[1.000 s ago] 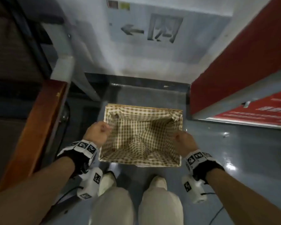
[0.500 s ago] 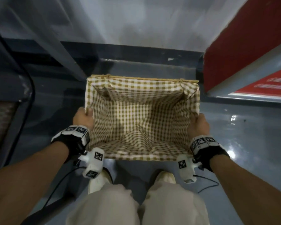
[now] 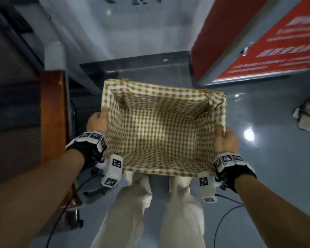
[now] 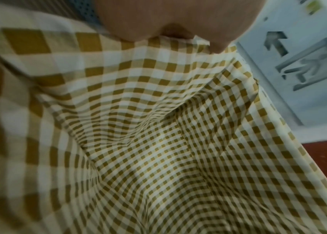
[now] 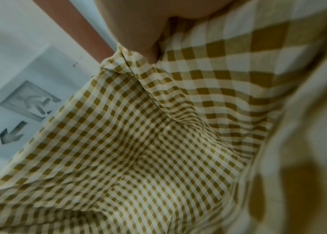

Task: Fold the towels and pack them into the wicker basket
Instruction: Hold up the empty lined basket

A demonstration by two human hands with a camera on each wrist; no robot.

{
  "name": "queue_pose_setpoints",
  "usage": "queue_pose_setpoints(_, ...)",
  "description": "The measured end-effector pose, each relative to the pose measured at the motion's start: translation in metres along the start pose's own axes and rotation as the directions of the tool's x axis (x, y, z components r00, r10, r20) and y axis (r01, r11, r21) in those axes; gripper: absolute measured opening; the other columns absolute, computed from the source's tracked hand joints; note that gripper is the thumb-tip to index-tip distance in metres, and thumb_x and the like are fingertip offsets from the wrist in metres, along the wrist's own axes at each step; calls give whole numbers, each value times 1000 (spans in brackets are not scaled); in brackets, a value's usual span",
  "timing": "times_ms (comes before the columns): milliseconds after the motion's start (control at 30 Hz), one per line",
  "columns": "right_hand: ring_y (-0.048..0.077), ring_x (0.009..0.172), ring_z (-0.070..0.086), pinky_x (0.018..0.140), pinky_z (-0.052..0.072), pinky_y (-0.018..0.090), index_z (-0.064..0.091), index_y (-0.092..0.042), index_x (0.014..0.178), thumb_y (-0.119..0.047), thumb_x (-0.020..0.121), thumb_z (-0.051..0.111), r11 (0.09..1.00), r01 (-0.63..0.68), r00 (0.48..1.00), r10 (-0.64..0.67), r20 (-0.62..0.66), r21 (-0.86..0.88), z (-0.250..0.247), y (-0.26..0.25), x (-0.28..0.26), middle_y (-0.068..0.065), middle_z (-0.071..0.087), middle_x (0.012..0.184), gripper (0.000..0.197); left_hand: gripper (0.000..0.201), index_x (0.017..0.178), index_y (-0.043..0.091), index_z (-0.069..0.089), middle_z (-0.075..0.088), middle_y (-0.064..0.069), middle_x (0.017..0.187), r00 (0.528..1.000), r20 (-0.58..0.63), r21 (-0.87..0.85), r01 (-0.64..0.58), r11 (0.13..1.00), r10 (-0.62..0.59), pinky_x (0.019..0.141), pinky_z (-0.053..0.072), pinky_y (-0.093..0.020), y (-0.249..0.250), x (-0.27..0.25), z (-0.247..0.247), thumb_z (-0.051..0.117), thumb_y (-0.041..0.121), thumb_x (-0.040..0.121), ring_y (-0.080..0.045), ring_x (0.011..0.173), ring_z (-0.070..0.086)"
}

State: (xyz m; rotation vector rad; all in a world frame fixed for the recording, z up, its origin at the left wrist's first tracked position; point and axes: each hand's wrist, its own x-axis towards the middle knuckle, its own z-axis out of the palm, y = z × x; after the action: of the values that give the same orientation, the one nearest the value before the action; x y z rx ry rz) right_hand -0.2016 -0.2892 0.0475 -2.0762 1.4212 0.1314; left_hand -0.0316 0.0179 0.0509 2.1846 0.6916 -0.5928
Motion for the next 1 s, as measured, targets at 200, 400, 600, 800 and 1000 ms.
queue_pose_setpoints(200,41,103,55,83,41,38,59,1,106,-28,97,45,985,-148,981,158,-115,90,-66,36,-84,26,61,111,33,64,132,8,49,46,-16,140,986,149,167,-107,980,82,102,33,-40,14,-76,-35,27,55,96,-35,126,44)
queue_pose_setpoints(400,39,100,56,75,36,33,61,0,103,-30,96,47,955,-233,942,269,-203,186,-82,99,-153,25,63,108,34,58,111,7,60,57,-20,124,960,173,151,-245,958,219,92,38,-38,-10,-124,-34,30,54,96,-36,111,52)
queue_pose_setpoints(600,40,98,57,79,42,40,62,1,102,-31,96,47,922,-261,897,342,-281,287,-97,160,-232,25,64,104,36,50,61,15,48,54,-13,79,924,154,65,-362,930,350,78,42,-40,-45,-177,-40,39,52,94,-34,85,54)
queue_pose_setpoints(800,39,95,56,72,38,38,56,-5,88,-33,96,43,851,-354,826,479,-297,387,-106,196,-314,19,56,87,32,46,60,17,47,47,0,63,878,210,91,-456,886,430,68,32,-31,-73,-221,-55,41,49,93,-20,64,44)
queue_pose_setpoints(1000,24,76,46,66,33,33,59,-3,88,-31,96,44,775,-401,723,595,-350,488,-85,208,-395,12,52,78,32,49,64,10,46,44,-1,61,786,340,123,-581,804,516,64,31,-32,-91,-235,-84,42,49,93,-12,57,40)
